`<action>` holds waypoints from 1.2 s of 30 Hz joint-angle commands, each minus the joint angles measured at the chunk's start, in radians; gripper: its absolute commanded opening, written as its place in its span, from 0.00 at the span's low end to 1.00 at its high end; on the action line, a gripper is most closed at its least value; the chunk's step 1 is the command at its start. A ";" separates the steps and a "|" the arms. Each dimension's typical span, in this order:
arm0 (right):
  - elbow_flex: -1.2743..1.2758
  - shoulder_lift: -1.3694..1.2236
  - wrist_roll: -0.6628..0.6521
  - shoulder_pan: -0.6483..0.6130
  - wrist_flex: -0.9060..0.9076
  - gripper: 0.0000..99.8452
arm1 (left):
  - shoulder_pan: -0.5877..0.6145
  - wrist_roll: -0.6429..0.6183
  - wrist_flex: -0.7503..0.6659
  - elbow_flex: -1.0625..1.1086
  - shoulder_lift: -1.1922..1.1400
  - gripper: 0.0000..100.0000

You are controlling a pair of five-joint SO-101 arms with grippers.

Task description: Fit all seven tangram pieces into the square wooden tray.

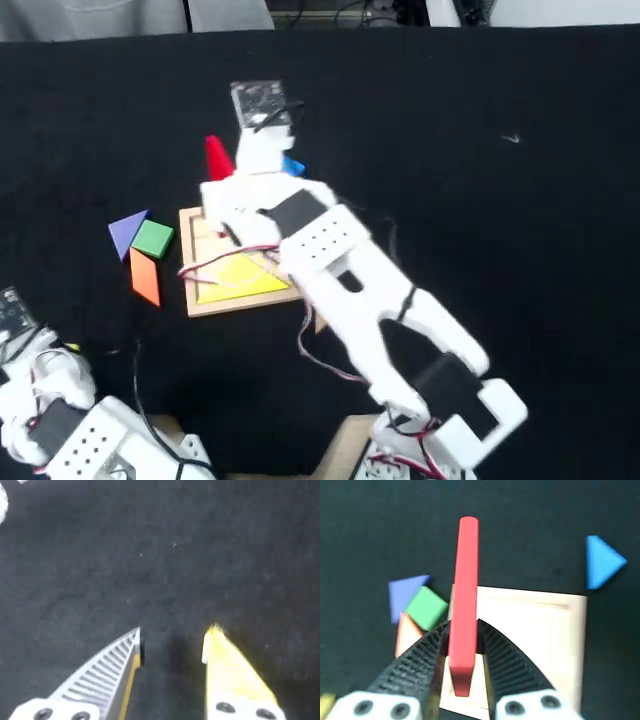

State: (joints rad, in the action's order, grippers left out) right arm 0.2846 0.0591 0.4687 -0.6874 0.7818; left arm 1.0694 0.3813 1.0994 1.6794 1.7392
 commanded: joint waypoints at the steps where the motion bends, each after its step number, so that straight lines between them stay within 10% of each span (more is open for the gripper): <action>1: -0.018 -0.015 0.037 -0.060 -0.075 0.01 | -0.013 0.005 -0.029 0.018 -0.005 0.21; 36: -0.337 -0.501 0.087 -0.109 0.098 0.01 | -0.013 0.005 -0.029 0.024 -0.005 0.21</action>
State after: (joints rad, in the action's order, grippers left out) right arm 0.0069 -0.4503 0.5393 -0.7825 0.8723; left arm 1.0618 0.3844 1.0902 1.6840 1.7331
